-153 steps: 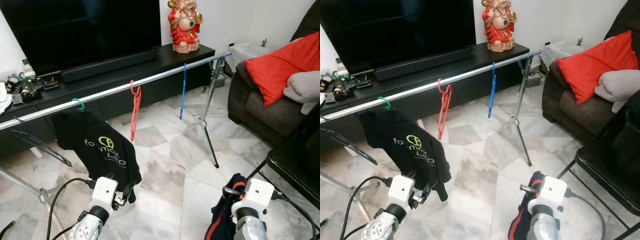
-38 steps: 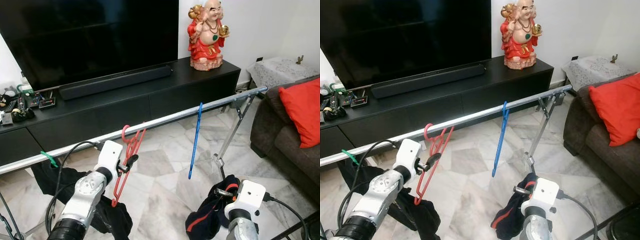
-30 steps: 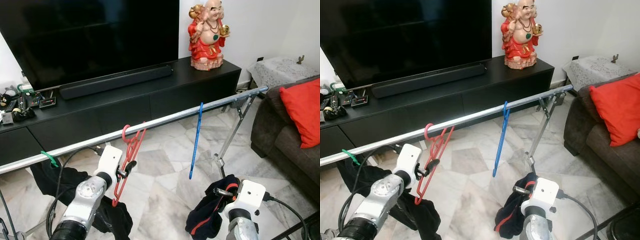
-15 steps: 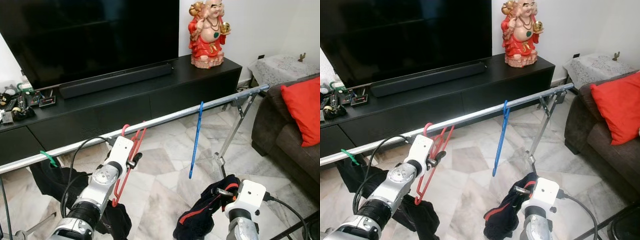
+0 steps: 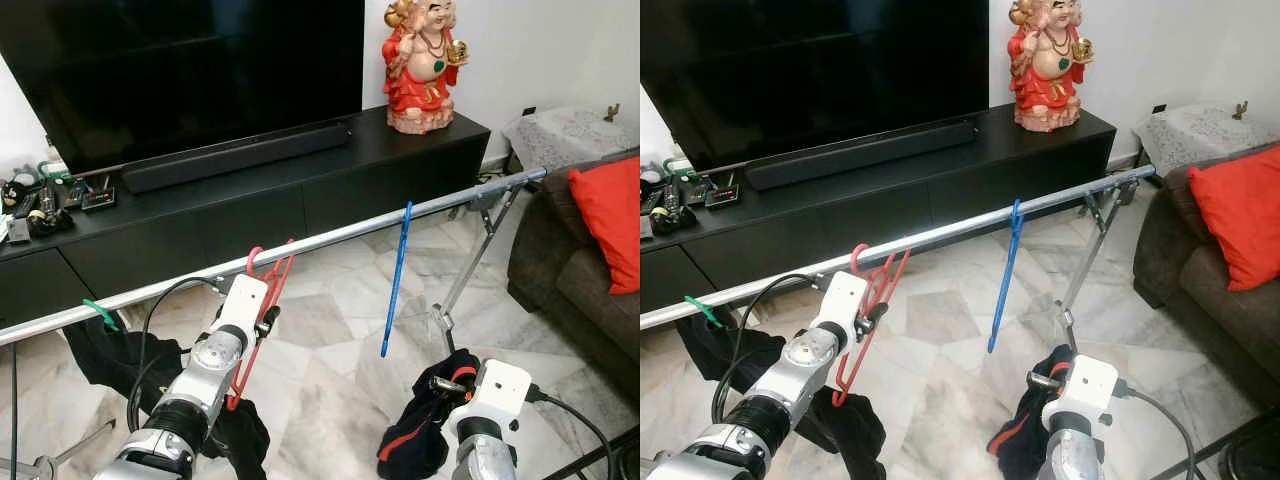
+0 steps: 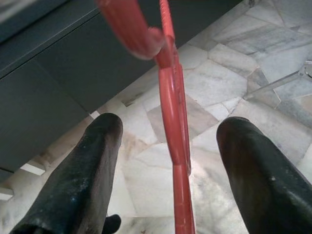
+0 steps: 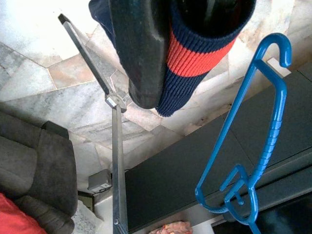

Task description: Hang hanger

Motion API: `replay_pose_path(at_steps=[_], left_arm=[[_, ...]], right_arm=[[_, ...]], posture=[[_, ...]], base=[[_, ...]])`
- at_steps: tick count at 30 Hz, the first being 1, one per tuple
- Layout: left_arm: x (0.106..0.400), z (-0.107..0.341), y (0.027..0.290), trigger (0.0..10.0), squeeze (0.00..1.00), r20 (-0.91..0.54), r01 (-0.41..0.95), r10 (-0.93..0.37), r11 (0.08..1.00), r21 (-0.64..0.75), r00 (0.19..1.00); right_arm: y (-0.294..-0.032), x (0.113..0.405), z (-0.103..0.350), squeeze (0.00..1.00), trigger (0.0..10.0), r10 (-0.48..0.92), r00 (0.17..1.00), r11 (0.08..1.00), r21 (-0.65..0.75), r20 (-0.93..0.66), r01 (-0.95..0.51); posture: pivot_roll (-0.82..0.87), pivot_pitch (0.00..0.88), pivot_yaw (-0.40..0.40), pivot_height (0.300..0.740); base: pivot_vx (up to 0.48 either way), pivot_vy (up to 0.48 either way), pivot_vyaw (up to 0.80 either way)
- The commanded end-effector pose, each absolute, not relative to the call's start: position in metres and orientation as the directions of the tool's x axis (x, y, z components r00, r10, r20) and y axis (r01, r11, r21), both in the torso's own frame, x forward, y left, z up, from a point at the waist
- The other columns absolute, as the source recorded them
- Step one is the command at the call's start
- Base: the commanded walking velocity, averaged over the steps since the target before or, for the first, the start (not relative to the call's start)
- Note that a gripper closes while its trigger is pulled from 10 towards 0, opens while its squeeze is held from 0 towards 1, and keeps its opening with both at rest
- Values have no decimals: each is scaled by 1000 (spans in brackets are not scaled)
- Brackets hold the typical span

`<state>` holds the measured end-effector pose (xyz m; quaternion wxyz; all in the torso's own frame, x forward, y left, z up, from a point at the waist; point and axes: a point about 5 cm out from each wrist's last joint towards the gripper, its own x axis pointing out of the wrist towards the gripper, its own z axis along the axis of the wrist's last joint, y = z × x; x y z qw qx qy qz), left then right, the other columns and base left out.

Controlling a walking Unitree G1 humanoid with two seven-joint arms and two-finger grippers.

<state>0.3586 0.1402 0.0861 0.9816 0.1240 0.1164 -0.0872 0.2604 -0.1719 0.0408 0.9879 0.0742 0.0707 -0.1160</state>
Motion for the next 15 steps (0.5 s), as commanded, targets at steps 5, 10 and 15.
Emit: replay_pose_path(at_steps=[5,10,15], left_arm=[[362,88,141,10000,0,-251,189,-126,952,242,960],[363,89,140,10000,0,-252,187,-124,951,244,960],[363,87,135,10000,0,-264,197,-130,949,247,956]], right_arm=[[-170,261,44,0,10000,-215,967,964,133,-135,232],[-169,261,44,0,10000,-210,968,964,133,-139,228],[-169,261,44,0,10000,-211,968,964,133,-139,229]], posture=[[23,48,105,740],[27,46,104,740],[23,45,105,740]], base=[[0,0,0],[0,0,0],[0,0,0]])
